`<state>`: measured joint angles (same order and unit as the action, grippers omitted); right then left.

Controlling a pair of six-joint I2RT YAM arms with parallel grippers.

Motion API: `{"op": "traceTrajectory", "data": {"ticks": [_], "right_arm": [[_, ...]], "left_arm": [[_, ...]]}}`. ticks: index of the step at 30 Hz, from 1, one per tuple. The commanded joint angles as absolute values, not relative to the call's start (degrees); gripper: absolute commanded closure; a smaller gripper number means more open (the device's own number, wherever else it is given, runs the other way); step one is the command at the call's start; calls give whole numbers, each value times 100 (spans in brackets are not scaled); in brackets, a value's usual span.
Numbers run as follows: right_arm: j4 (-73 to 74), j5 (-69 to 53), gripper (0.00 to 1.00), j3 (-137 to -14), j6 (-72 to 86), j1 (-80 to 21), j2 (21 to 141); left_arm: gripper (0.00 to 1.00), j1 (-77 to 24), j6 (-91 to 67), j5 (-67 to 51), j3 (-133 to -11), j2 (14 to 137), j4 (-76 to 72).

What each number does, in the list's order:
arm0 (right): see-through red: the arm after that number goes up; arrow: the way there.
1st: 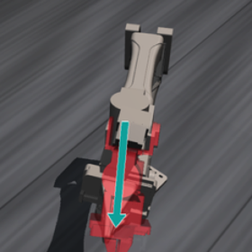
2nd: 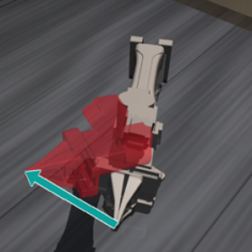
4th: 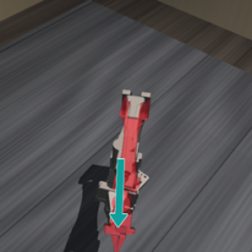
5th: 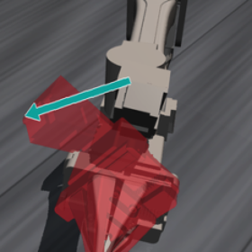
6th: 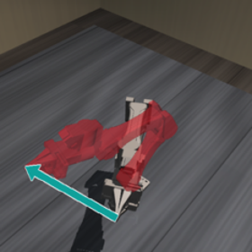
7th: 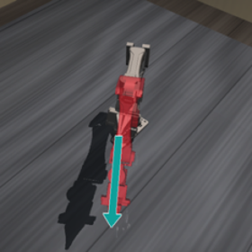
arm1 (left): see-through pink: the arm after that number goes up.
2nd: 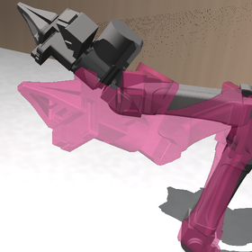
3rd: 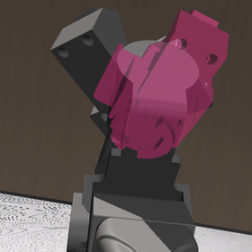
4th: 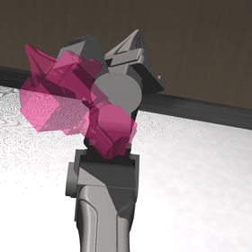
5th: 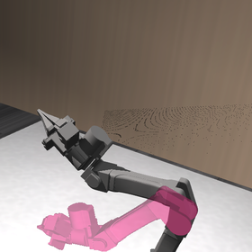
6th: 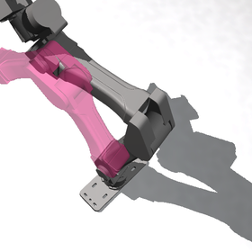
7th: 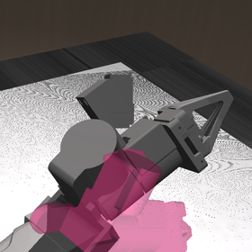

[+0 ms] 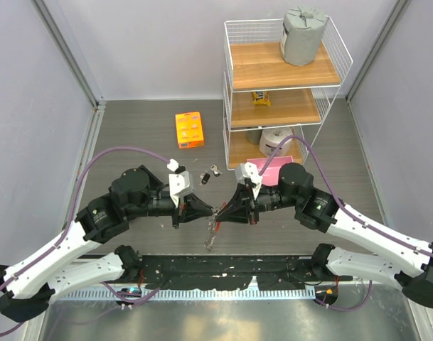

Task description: Remove the keys from the keyring

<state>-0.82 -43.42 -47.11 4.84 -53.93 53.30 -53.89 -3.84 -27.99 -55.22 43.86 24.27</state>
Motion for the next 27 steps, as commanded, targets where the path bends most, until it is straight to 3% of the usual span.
{"op": "traceTrajectory", "data": {"ticks": [1,10,13,15,17,27], "right_arm": [[-264,-4711,95,-5018,1054,-5440,5598],[272,-5106,95,-5423,2792,-5335,6099],[220,-5282,71,-5502,3049,-5317,6179],[80,-5343,59,-5467,3041,-5317,6091],[26,-5300,54,-5415,2875,-5317,5942],[184,-4457,50,-5177,1566,-5309,5300]], "left_arm": [[100,-5396,-106,-2690,-5555,4333,2065],[100,-5396,237,-2663,-5476,4430,2206],[100,-5396,264,-2689,-5432,4403,2162],[100,-5396,237,-2681,-5423,4403,2162],[100,-5388,176,-2681,-5440,4412,2153],[100,-5396,-264,-2663,-5502,4351,1969]]}}
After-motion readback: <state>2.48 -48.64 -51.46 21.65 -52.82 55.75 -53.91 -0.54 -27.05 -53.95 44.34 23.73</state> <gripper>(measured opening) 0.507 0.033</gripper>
